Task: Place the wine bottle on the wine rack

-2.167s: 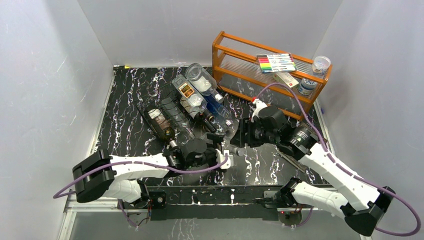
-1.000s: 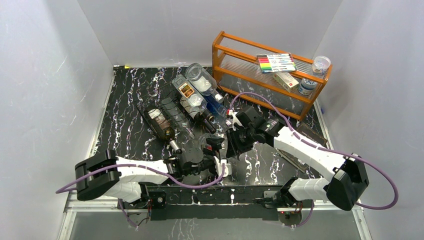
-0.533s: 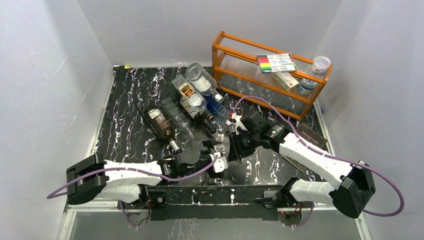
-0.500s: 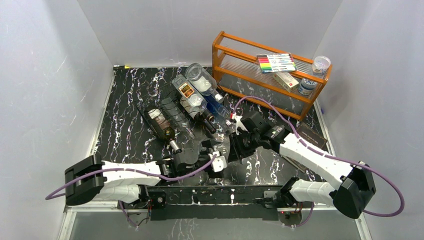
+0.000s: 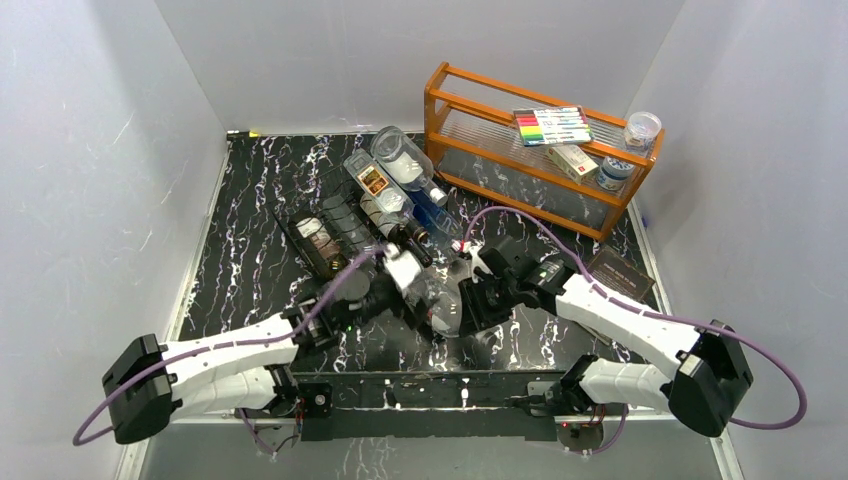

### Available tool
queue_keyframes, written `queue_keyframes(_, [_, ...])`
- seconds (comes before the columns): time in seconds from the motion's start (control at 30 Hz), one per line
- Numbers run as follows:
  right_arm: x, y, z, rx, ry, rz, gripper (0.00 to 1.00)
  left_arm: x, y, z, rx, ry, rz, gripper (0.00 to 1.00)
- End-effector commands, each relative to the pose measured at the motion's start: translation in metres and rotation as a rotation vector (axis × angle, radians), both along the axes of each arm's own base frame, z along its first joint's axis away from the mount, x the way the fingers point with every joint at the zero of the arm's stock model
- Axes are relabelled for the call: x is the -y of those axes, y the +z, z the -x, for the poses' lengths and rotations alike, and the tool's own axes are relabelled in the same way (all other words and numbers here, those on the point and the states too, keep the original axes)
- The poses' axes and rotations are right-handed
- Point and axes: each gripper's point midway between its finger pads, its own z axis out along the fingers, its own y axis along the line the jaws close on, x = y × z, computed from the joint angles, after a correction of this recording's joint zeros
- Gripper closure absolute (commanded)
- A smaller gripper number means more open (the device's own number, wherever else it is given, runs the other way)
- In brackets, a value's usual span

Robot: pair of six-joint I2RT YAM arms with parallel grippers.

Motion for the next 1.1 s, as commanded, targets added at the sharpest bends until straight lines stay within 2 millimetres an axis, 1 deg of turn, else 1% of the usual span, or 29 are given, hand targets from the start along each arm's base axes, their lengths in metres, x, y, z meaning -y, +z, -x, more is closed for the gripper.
queue_keyframes(0.0, [0.011, -0.027, -0.007, 0.032, -0.12, 0.142, 1.0, -0.026, 0.016, -0.05, -0.259, 0.295, 0.13, 0.02])
queue_keyframes(0.03, [0.011, -0.029, -0.008, 0.041, -0.132, 0.161, 1.0, -0.029, 0.012, -0.056, -0.293, 0.329, 0.118, 0.02])
queue_keyframes(0.07, [0.012, -0.03, -0.012, 0.055, -0.155, 0.173, 1.0, -0.032, 0.014, -0.063, -0.319, 0.367, 0.119, 0.02])
queue_keyframes(0.1, [0.012, -0.031, -0.015, 0.071, -0.173, 0.184, 1.0, -0.036, 0.013, -0.069, -0.346, 0.41, 0.112, 0.02])
queue_keyframes(0.2, [0.015, -0.037, -0.023, 0.107, -0.226, 0.207, 1.0, -0.043, 0.007, -0.079, -0.454, 0.498, 0.091, 0.02])
queue_keyframes(0.27, [0.019, -0.044, -0.026, 0.12, -0.253, 0.226, 1.0, -0.041, 0.006, -0.078, -0.508, 0.505, 0.103, 0.02])
queue_keyframes(0.4, [0.026, -0.061, -0.026, 0.144, -0.267, 0.275, 1.0, -0.033, 0.004, -0.071, -0.565, 0.47, 0.128, 0.02])
queue_keyframes(0.57, [0.022, -0.068, -0.022, 0.181, -0.253, 0.308, 1.0, -0.021, -0.009, -0.067, -0.649, 0.444, 0.12, 0.02])
queue_keyframes(0.67, [0.024, -0.07, -0.022, 0.208, -0.252, 0.341, 1.0, -0.016, -0.015, -0.07, -0.682, 0.452, 0.111, 0.02])
queue_keyframes(0.7, [0.026, -0.071, -0.023, 0.214, -0.267, 0.354, 0.97, -0.015, -0.016, -0.071, -0.683, 0.457, 0.107, 0.02])
queue_keyframes(0.73, [0.028, -0.071, -0.024, 0.22, -0.278, 0.362, 0.91, -0.015, -0.017, -0.072, -0.683, 0.463, 0.104, 0.02])
queue_keyframes(0.83, [0.031, -0.07, -0.03, 0.246, -0.328, 0.366, 0.68, -0.018, -0.015, -0.077, -0.671, 0.486, 0.103, 0.02])
queue_keyframes(0.9, [0.033, -0.069, -0.035, 0.266, -0.357, 0.365, 0.56, -0.023, -0.012, -0.081, -0.654, 0.511, 0.105, 0.02])
queue_keyframes(0.93, [0.033, -0.068, -0.037, 0.276, -0.37, 0.368, 0.52, -0.025, -0.011, -0.083, -0.646, 0.521, 0.103, 0.02])
queue_keyframes(1.07, [0.036, -0.07, -0.045, 0.303, -0.395, 0.397, 0.49, -0.035, -0.009, -0.087, -0.619, 0.557, 0.091, 0.02])
